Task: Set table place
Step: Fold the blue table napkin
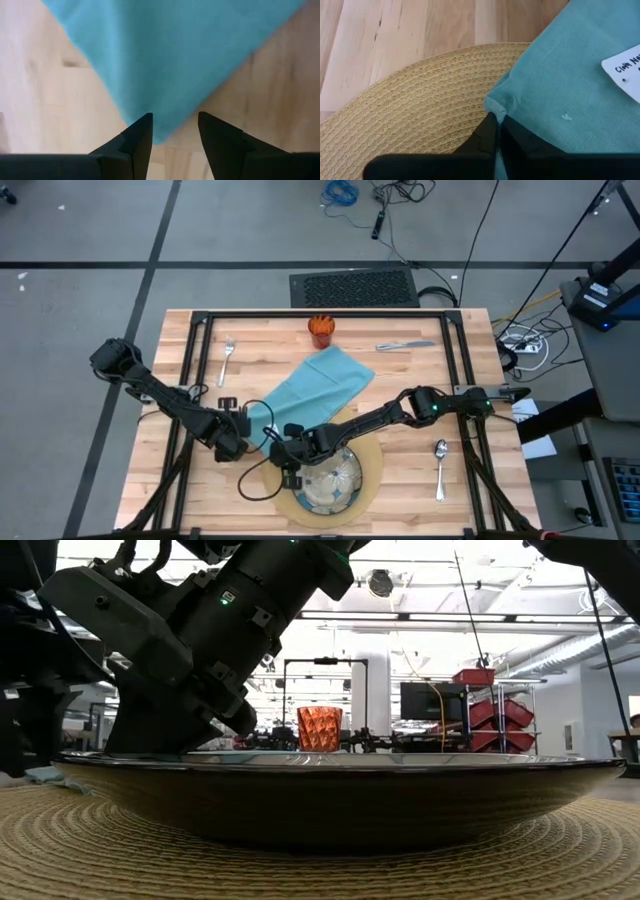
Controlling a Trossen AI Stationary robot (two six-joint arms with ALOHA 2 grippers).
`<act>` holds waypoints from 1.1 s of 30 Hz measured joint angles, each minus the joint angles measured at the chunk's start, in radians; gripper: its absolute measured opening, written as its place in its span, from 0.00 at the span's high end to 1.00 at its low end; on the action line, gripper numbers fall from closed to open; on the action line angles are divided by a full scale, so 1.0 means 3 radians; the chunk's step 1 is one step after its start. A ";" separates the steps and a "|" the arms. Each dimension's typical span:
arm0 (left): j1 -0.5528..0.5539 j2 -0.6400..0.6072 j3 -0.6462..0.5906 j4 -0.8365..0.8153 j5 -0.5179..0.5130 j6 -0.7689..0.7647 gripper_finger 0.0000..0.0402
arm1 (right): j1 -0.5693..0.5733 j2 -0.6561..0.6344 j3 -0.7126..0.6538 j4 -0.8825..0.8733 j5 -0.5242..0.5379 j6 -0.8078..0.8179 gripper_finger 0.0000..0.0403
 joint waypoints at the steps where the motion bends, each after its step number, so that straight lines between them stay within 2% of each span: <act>1: 0.0004 0.0000 -0.0004 0.0011 0.0056 -0.0001 0.64 | 0.0000 0.0000 0.0000 0.0001 -0.0001 0.0000 0.99; 3: 0.0012 0.0000 -0.0047 0.0113 0.0227 -0.0002 0.64 | -0.0001 0.0000 0.0000 0.0004 -0.0002 0.0003 0.99; 6: 0.0012 -0.0005 -0.0115 0.0239 0.0283 -0.0003 0.64 | -0.0001 0.0000 -0.0001 0.0021 -0.0011 0.0005 1.00; 15: 0.0009 0.0017 -0.0126 0.0258 -0.0155 -0.0004 0.64 | 0.0000 0.0003 -0.0003 0.0038 -0.0025 0.0009 1.00; 27: 0.0019 0.0019 -0.0126 0.0252 -0.0186 0.0060 0.64 | 0.0000 0.0004 -0.0003 0.0042 -0.0034 0.0009 1.00; 30: 0.0071 0.0020 -0.0126 0.0263 -0.0095 0.0059 0.70 | 0.0000 0.0004 -0.0003 0.0043 -0.0034 0.0009 1.00; 33: 0.0111 0.0019 -0.0126 0.0277 -0.0002 0.0058 0.83 | 0.0000 0.0004 -0.0003 0.0043 -0.0034 0.0009 1.00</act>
